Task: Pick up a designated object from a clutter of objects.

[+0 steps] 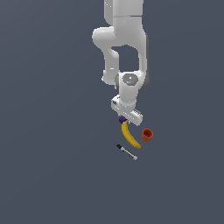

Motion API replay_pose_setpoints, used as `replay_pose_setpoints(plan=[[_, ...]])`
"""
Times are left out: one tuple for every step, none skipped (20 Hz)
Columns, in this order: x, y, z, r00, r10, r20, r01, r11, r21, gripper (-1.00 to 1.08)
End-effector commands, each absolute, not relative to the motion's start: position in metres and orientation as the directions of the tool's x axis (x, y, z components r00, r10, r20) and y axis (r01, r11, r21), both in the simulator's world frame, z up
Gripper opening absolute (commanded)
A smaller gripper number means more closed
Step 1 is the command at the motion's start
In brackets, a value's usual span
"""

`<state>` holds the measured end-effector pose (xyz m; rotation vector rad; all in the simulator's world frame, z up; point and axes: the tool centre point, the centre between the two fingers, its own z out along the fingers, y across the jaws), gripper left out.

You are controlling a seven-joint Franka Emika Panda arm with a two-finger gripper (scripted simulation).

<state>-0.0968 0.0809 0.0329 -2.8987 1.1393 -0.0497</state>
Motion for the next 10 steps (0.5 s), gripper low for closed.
replay_pose_setpoints(plan=[[-0.109, 0.067, 0.016, 0.716, -0.698, -0.001, -0.698, -0.716, 0.000, -1.00], [-0.109, 0.067, 0.016, 0.716, -0.698, -0.001, -0.698, -0.716, 0.000, -1.00], [-0.109, 0.067, 0.016, 0.716, -0.698, -0.001, -0.698, -0.716, 0.000, -1.00], [-0.109, 0.067, 0.016, 0.716, -0.698, -0.001, -0.698, -0.716, 0.000, -1.00], [-0.109, 0.067, 0.016, 0.716, -0.698, -0.001, -0.698, -0.716, 0.000, -1.00], [-0.109, 0.067, 0.016, 0.716, -0.698, -0.001, -0.698, -0.716, 0.000, -1.00], [-0.109, 0.067, 0.016, 0.716, -0.698, -0.001, -0.698, -0.716, 0.000, -1.00], [-0.097, 0.082, 0.033, 0.731, -0.682, 0.016, -0.681, -0.731, -0.040, -1.00], [-0.097, 0.082, 0.033, 0.731, -0.682, 0.016, -0.681, -0.731, -0.040, -1.00], [-0.097, 0.082, 0.034, 0.731, -0.682, 0.016, -0.681, -0.731, -0.040, -1.00]])
